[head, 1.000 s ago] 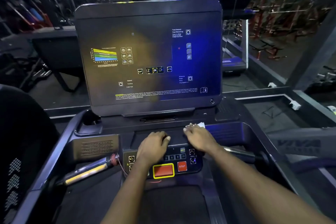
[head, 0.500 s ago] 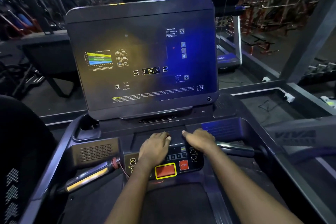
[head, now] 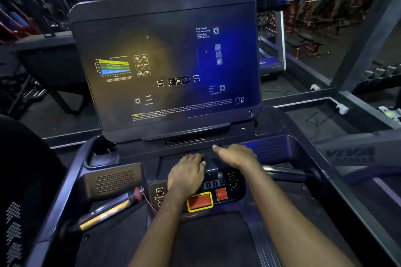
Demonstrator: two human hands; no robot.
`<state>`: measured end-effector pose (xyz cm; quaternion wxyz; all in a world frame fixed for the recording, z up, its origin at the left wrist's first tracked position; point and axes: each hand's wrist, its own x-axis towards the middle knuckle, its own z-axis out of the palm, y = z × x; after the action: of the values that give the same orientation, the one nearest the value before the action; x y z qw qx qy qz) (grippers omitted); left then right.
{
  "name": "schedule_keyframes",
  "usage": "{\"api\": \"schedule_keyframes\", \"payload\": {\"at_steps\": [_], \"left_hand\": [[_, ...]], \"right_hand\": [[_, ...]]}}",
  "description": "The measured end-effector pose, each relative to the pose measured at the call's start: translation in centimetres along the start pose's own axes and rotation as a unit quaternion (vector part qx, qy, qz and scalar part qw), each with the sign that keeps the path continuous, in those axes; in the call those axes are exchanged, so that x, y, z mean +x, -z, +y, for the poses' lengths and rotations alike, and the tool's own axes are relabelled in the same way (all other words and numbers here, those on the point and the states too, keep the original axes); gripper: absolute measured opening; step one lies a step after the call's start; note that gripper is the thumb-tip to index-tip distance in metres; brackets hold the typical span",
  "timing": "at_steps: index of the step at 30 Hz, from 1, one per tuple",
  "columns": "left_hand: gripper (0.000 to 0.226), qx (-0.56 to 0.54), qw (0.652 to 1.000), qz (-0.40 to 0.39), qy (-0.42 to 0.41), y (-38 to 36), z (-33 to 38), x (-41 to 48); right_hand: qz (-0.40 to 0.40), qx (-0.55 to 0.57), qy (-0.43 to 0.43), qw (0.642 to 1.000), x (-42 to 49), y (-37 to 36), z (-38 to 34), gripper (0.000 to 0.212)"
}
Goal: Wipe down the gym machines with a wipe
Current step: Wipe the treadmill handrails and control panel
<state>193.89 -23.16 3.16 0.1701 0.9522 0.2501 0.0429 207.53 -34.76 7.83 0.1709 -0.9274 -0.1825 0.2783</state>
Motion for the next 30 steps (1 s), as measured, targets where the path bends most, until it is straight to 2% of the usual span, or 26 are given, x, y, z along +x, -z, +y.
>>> {"api": "schedule_keyframes", "payload": {"at_steps": [3,5,7,10,12,15,17,19,21,23,27,30], "left_hand": [[0.043,0.002,1.000,-0.002,0.000,0.1,0.1,-0.1],[0.043,0.004,1.000,-0.001,0.000,0.3,0.2,-0.2],[0.043,0.005,1.000,-0.003,-0.001,0.3,0.3,-0.2],[0.040,0.008,1.000,-0.004,0.000,0.2,0.2,-0.1],[0.040,0.010,1.000,-0.003,0.003,0.1,0.2,-0.1],[0.040,0.009,1.000,-0.008,0.002,0.2,0.2,-0.2],[0.040,0.006,1.000,-0.009,0.000,0.3,0.2,-0.3],[0.040,0.004,1.000,-0.010,-0.002,0.5,0.3,-0.4],[0.040,0.005,1.000,-0.009,-0.007,0.5,0.3,-0.4],[0.040,0.004,1.000,-0.007,-0.010,0.4,0.3,-0.3],[0.041,0.004,1.000,-0.009,-0.013,0.3,0.2,-0.3],[0.040,0.005,1.000,-0.004,-0.017,0.4,0.0,-0.4]], "right_hand": [[-0.032,0.033,-0.019,0.999,0.2,-0.2,0.7,0.080],[-0.053,0.096,-0.032,0.993,0.5,0.2,0.9,0.076],[-0.035,0.116,-0.021,0.992,0.0,0.3,0.5,0.076],[0.031,0.001,0.020,0.999,-1.5,-1.0,0.5,0.084],[0.053,-0.032,0.024,0.998,-2.2,-1.5,0.9,0.089],[-0.014,0.009,-0.009,1.000,-1.3,-0.4,1.7,0.085],[-0.087,0.135,-0.037,0.986,-0.9,0.8,1.5,0.073],[-0.092,0.168,-0.028,0.981,-0.8,1.3,1.0,0.070],[-0.013,0.060,-0.001,0.998,-1.1,0.2,0.7,0.078],[0.079,-0.016,0.021,0.997,-2.4,-1.8,0.6,0.084],[0.242,0.075,0.108,0.961,-4.1,-7.7,3.0,0.079],[0.292,0.157,0.150,0.931,-4.5,-9.5,4.8,0.069]]}}
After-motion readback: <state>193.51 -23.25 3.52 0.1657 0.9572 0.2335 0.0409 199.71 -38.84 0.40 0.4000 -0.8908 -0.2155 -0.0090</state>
